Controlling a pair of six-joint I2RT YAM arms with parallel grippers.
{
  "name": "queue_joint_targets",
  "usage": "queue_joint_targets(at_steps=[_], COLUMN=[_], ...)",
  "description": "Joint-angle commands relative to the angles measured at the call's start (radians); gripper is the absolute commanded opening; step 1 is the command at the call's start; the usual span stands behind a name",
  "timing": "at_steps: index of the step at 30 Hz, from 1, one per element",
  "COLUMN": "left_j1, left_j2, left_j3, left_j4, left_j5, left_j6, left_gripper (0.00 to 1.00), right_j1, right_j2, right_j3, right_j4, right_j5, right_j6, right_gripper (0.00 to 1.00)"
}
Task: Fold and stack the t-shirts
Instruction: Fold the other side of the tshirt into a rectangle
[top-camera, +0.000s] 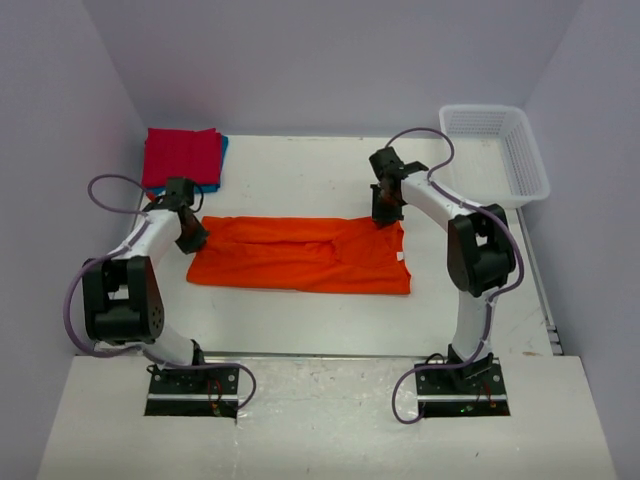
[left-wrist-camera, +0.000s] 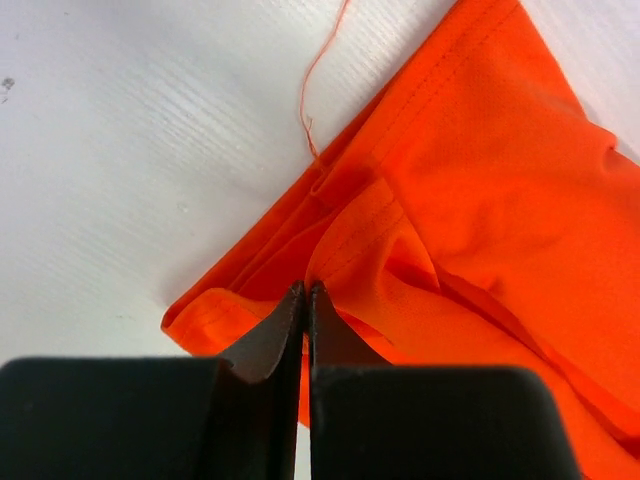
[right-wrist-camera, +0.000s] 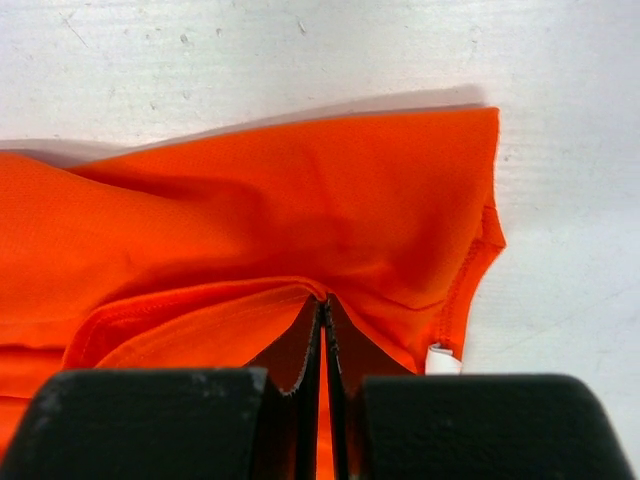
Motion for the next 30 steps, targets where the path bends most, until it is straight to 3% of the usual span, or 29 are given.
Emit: queue_joint_targets(at_steps=[1, 8, 18, 30], left_j1=[0.006, -0.012, -0.014, -0.014], left_j2=[-0.118, -0.288, -0.426, -0.586], left_j3=[-0.021, -0.102, -0.091, -0.071], left_j4=[-0.030, -0.049, -0.164, -0.277], left_j5=[0.021, 0.049, -0.048, -0.059], left_j6=[-0.003, -0.006, 0.040, 0.068], left_gripper=[0.00, 0.00, 0.00, 0.00], right_j1=[-0.005, 0.004, 0.010, 0.070], right_j2=[-0.113, -0.225, -0.366, -0.533], right_j3=[-0.024, -0.098, -0.176, -0.264], right_j4=[0.007, 0.021, 0.015, 0.002], right_j5=[0.048, 0.072, 0.121, 0.128], right_j6=[0.022, 0.025, 0.037, 0.037], right_gripper=[0.00, 0.00, 0.00, 0.00])
